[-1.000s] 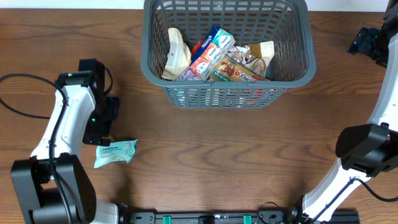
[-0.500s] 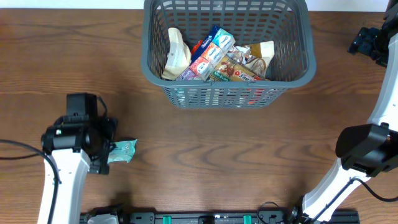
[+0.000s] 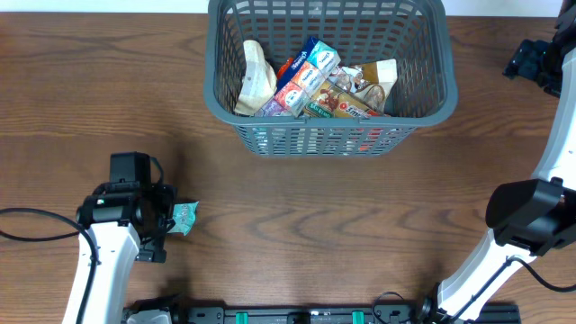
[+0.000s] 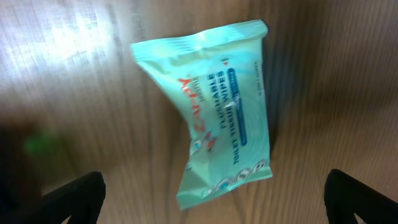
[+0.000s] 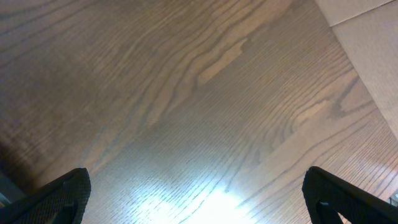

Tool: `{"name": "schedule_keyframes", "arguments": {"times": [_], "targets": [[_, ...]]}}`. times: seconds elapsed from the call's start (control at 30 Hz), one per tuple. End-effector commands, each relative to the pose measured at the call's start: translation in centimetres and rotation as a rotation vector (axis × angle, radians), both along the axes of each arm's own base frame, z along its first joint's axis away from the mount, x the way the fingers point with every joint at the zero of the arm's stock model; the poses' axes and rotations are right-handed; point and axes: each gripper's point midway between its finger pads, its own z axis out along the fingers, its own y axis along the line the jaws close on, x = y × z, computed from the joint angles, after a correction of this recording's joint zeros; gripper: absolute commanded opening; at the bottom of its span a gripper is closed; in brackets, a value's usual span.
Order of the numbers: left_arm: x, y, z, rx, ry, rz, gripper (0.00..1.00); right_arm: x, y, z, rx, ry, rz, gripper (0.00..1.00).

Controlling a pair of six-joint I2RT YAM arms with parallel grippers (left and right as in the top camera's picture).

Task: Pack container
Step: 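Lower the left gripper and grasp the mint-green wipes packet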

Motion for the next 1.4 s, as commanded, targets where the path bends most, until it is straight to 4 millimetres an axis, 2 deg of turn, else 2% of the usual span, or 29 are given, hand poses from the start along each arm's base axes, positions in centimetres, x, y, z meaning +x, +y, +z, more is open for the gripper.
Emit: {"name": "schedule_keyframes", "arguments": {"times": [0.0,0.37,0.73,1.13,1.37], "targets": [[-0.2,0.0,-0.9,0.001,0.007,-0.034,0.99,-0.1,-0.6,-0.3,-0.005,0.004,-0.024,0.99],[0.9,0.1,-2.5,0.01,-0.042,-0.057,0.99,-0.1,-0.6,-0.3,-0.005,0.004,-0.024,0.99],[0.9,0.1,-5.7,-0.003,0.072,-0.041,0.99,-0.1,-0.6,-0.3,-0.005,0.004,-0.024,0.99],[1.0,1.0,-5.9,0.052,0.082,-0.057,0.99,-0.1,-0.6,-0.3,-0.005,0.004,-0.024,0.99],[0.6,1.0,-6.7,0.048,0.122,-0.058,0.99,-0.1,-0.6,-0.3,-0.005,0.004,-0.024,0.99]]}}
